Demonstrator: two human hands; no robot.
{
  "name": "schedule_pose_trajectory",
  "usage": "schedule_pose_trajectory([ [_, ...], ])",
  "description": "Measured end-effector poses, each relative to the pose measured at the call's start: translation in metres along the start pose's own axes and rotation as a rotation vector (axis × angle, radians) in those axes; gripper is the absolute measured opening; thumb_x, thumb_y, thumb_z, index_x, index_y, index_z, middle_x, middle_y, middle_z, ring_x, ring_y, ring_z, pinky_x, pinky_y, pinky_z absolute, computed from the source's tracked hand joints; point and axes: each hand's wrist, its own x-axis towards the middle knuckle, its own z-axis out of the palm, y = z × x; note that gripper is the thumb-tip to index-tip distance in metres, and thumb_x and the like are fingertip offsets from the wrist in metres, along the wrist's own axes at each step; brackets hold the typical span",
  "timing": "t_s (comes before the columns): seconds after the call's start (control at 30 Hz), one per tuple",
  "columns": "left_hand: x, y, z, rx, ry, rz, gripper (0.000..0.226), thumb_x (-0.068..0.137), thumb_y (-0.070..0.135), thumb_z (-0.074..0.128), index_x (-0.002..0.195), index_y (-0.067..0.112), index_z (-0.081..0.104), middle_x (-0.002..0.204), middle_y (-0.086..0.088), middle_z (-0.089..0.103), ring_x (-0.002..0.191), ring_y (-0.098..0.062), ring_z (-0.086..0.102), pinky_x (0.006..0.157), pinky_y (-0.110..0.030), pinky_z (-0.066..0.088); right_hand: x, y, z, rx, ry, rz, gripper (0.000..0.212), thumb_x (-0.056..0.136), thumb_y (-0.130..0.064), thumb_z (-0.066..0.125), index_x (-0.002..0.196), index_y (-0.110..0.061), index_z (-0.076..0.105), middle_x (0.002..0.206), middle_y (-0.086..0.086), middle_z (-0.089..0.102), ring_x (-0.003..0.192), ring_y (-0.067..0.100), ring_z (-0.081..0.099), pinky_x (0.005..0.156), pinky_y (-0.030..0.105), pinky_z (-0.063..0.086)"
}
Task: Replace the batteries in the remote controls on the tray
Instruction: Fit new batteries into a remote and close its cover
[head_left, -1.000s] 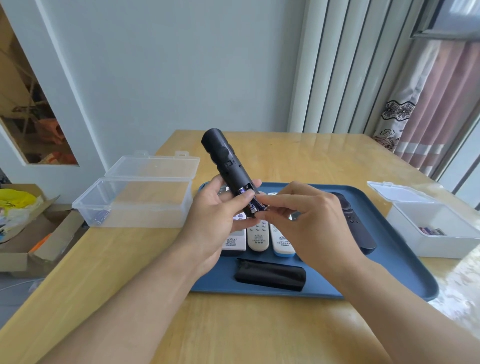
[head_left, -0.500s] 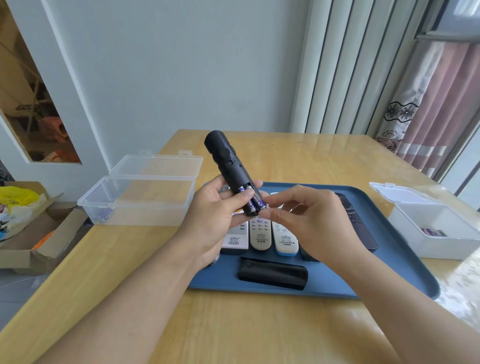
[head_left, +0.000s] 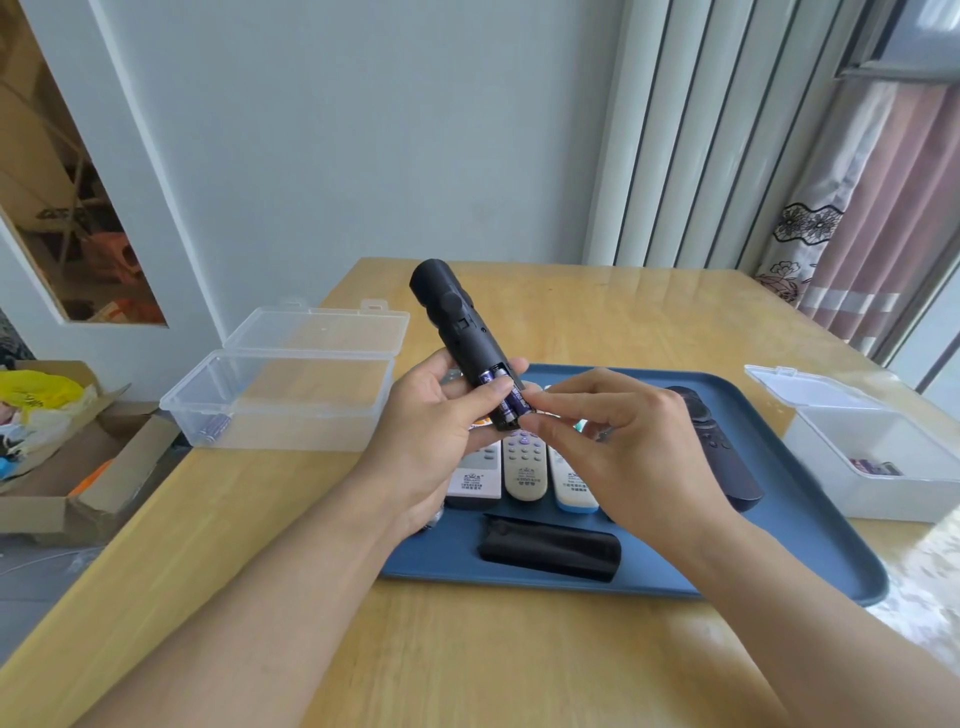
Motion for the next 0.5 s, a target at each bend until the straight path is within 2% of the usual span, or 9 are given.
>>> schedule_pose_trajectory([
  [0.03,0.000,0.000,0.000,0.004,-0.003,-0.002,0.023,0.098,0.000,0.059,0.118,0.010,0.062,0.112,-0.006,0.077,0.102,-0.030,0.074,0.085,-0.040,0.061,0.000,-0.002,-0.001,0.050,-0.019,0.061,0.019,0.082,-0.026,0.083,0.097,-0.037,0.081,0.085,-0.016,0.073,0.066,0.006,0.060,0.060,0.013,0.044],
  [0.1,-0.001,0.000,-0.001,0.006,-0.011,-0.003,0.024,0.098,0.000,0.059,0.120,0.010,0.062,0.113,-0.005,0.077,0.101,-0.029,0.074,0.086,-0.040,0.061,0.002,-0.006,-0.003,0.228,-0.076,0.254,0.016,0.079,-0.029,0.085,0.091,-0.038,0.081,0.079,-0.011,0.075,0.063,0.011,0.063,0.063,0.025,0.049],
  [0.17,0.000,0.000,-0.001,0.005,-0.022,0.003,0.024,0.098,-0.001,0.058,0.120,0.010,0.062,0.114,-0.006,0.076,0.103,-0.029,0.074,0.086,-0.041,0.061,0.005,-0.008,-0.005,0.378,-0.093,0.379,0.015,0.075,-0.024,0.088,0.088,-0.025,0.079,0.081,-0.005,0.078,0.068,0.012,0.068,0.070,0.034,0.055],
  [0.27,-0.001,-0.002,0.000,0.007,-0.037,0.013,0.025,0.099,0.000,0.057,0.122,0.008,0.061,0.116,-0.007,0.076,0.104,-0.031,0.074,0.088,-0.045,0.060,0.006,-0.008,-0.008,0.455,-0.103,0.430,0.018,0.072,-0.016,0.088,0.082,-0.009,0.075,0.083,0.005,0.078,0.068,0.012,0.067,0.070,0.026,0.056],
  [0.43,-0.001,0.000,-0.002,0.028,-0.094,0.017,0.028,0.098,0.000,0.058,0.125,0.008,0.060,0.117,-0.007,0.075,0.104,-0.032,0.073,0.083,-0.039,0.062,0.005,-0.010,-0.011,0.558,-0.155,0.478,0.022,0.072,-0.007,0.087,0.084,-0.009,0.069,0.085,0.004,0.078,0.073,0.012,0.070,0.064,0.021,0.053],
  [0.5,-0.002,0.000,-0.002,0.062,-0.145,0.017,0.028,0.098,0.000,0.057,0.126,0.007,0.059,0.117,-0.008,0.075,0.105,-0.031,0.073,0.081,-0.036,0.061,0.007,-0.007,-0.011,0.623,-0.172,0.537,0.027,0.072,-0.006,0.086,0.080,-0.010,0.061,0.077,0.000,0.074,0.071,0.014,0.068,0.065,0.024,0.052],
])
